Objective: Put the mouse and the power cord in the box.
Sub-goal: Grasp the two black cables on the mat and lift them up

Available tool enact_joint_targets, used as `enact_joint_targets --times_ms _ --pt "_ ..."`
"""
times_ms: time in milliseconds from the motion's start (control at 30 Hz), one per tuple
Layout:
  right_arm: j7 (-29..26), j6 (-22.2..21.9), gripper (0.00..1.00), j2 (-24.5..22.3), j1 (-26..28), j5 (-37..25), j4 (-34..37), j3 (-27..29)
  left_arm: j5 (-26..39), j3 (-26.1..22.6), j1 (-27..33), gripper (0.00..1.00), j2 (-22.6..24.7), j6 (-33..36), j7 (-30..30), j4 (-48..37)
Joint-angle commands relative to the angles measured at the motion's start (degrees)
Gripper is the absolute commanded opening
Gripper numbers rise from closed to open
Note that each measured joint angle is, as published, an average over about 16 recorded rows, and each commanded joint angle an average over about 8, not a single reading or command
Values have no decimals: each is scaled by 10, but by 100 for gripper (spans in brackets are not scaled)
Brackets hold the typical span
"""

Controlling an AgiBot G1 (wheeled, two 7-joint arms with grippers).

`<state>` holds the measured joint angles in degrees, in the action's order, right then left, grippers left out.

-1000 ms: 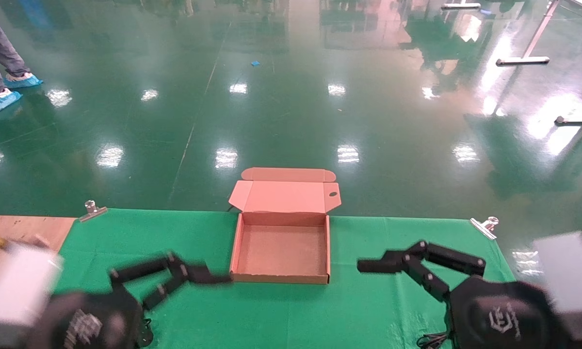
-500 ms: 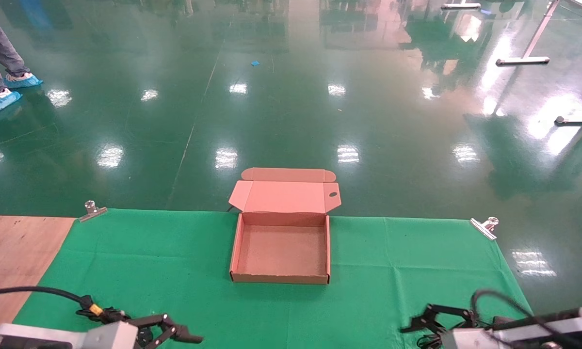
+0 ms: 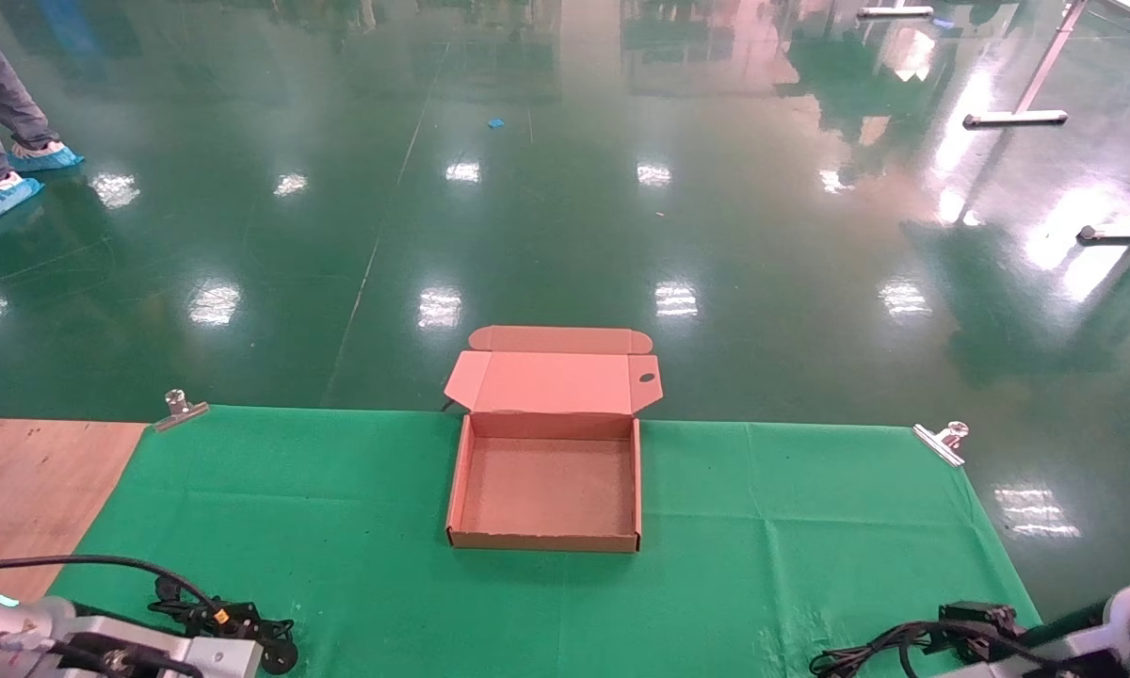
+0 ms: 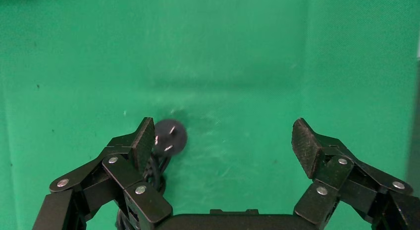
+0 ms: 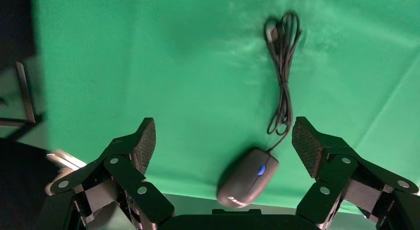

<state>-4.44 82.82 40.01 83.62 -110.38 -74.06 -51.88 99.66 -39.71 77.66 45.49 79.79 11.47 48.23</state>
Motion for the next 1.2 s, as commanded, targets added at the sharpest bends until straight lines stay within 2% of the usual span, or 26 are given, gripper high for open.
enact_joint_targets --times_ms 33,200,567,867,1200 --pt "-1 -28 100 -2 -11 -26 7 -8 16 -5 6 100 11 -14 19 -27" --pt "30 -76 100 6 -27 -39 48 -9 39 -10 32 100 30 -45 66 -95" --pt "100 -116 100 46 -23 -31 143 -11 84 -29 83 100 86 -108 173 -238" --pt "150 -152 100 87 -23 -24 228 -11 83 -27 105 100 118 -140 240 -345" --pt "208 -205 100 151 -22 -20 346 -12 78 -23 121 100 135 -178 288 -417"
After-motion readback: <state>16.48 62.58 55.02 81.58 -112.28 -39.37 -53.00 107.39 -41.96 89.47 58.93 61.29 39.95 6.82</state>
